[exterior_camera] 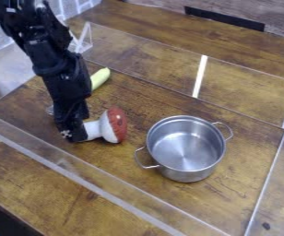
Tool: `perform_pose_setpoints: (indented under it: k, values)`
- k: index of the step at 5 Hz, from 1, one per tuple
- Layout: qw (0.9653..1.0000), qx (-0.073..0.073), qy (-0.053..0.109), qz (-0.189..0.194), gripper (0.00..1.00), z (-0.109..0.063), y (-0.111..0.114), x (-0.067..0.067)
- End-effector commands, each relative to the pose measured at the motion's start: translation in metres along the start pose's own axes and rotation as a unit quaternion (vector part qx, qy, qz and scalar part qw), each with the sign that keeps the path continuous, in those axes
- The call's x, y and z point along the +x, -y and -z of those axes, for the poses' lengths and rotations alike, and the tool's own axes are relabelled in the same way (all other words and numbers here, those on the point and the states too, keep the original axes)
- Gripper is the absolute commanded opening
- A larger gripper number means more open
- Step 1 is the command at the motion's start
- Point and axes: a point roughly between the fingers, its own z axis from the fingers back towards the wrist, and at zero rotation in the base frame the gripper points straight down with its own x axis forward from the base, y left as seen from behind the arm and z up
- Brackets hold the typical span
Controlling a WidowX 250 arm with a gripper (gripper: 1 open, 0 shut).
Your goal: Put the mushroom in the silver pot
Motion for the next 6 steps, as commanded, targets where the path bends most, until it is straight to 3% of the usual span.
perform_pose_setpoints:
  k: [1, 2, 3, 4, 5, 6]
  values:
    - [0.9998, 0.019, 0.006, -0.005, 0.00, -0.001, -0.002, 0.003]
    - [0.9996, 0.027, 0.006, -0.009, 0.00, -0.006, 0.004, 0.016]
    - [0.9992, 0.036, 0.006, -0.017, 0.00, -0.033, 0.004, 0.040]
    - [0.9982, 0.051, 0.003, -0.032, 0.00, -0.060, 0.001, 0.073]
    - [0.9985, 0.053, 0.015, -0.005, 0.00, -0.062, 0.007, 0.119]
    - [0.9986, 0.026, 0.038, 0.026, 0.00, -0.045, 0.027, 0.149]
